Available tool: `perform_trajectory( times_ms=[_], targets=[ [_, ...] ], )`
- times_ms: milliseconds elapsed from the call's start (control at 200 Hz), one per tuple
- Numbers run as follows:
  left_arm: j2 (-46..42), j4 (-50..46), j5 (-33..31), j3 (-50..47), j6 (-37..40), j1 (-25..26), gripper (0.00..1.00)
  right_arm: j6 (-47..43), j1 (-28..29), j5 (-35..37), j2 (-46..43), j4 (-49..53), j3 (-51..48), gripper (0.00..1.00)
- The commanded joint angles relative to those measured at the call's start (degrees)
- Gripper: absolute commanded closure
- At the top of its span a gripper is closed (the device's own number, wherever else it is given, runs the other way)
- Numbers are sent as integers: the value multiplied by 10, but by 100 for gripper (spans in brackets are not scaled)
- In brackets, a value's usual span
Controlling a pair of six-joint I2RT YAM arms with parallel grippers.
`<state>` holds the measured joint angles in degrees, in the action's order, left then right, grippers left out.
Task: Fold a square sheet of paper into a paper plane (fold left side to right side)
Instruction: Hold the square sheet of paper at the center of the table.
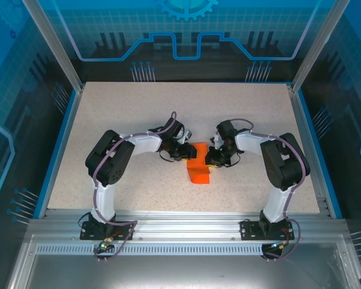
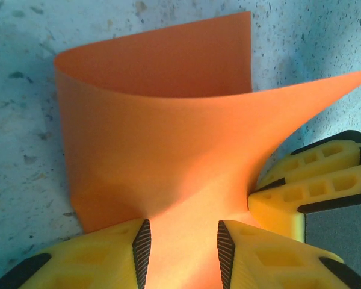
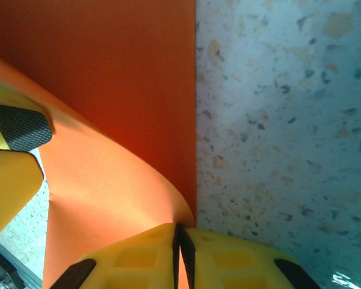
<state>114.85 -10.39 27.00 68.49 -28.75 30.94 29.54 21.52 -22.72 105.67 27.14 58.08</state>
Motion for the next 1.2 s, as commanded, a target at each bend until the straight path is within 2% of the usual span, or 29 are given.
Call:
perform_trajectory(
  times_ms=[0,160,465,775,1060,1195],
  targets=[
    [16,-25,-29,-3,4,2,60,-10,27,50,27,-6,-39,85],
    [16,-28,-33,-9,5,4,61,-27,27,1,-23,-14,-21,83],
    [18,-29,-42,-11,4,14,61,-22,26,-11,-66,4,3,85],
    [18,-31,-44,-9,4,15,61,-13,27,-19,0,-16,37,86],
    [12,-29,-39,-7,5,15,60,-18,26,14,51,-3,47,86],
    [-17,-31,-29,-4,7,14,58,-12,26,33,68,18,44,86]
  ],
)
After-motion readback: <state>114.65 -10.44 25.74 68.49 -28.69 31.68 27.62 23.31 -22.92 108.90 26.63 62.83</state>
